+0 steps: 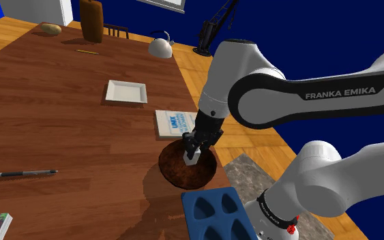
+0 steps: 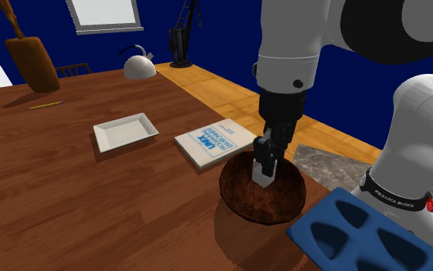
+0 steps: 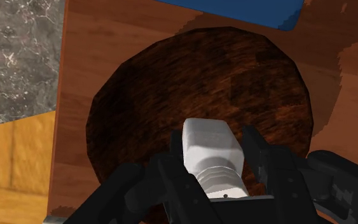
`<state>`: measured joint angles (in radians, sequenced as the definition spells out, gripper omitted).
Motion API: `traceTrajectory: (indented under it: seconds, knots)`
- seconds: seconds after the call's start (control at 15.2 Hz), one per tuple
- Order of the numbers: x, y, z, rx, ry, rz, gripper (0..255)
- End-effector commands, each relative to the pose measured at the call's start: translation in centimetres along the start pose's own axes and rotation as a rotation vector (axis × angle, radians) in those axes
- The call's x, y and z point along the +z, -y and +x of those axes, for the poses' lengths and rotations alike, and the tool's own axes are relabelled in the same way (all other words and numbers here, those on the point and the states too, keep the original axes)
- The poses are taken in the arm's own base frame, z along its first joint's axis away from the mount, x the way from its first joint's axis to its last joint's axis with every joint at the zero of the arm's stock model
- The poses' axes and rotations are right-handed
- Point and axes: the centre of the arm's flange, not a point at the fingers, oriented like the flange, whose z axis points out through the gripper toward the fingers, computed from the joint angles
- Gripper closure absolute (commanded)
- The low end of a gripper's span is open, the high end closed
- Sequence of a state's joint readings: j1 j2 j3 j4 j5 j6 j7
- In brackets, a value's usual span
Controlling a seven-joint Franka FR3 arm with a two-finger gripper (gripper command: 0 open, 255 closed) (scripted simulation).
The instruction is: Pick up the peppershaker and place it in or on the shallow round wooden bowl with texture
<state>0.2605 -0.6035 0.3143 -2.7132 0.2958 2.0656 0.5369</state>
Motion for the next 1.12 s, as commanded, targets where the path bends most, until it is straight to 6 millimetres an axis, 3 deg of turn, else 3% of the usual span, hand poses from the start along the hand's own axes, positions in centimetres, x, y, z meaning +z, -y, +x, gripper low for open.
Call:
traceTrajectory:
  seconds: [0.0, 0.26, 0.33, 0.66, 0.92, 1.06]
  knots:
    - [0.1, 0.0, 0.0, 0.0, 0.0, 0.0, 255]
    - [0.1, 0.0, 0.0, 0.0, 0.0, 0.0, 255]
    - [0.1, 0.0, 0.0, 0.0, 0.0, 0.0, 0]
    - [0.1, 0.0, 0.0, 0.0, 0.0, 0.0, 0]
    - [-4.9, 0.0, 0.0, 0.0, 0.0, 0.0, 0]
    - [-4.9, 0.0, 0.0, 0.0, 0.0, 0.0, 0]
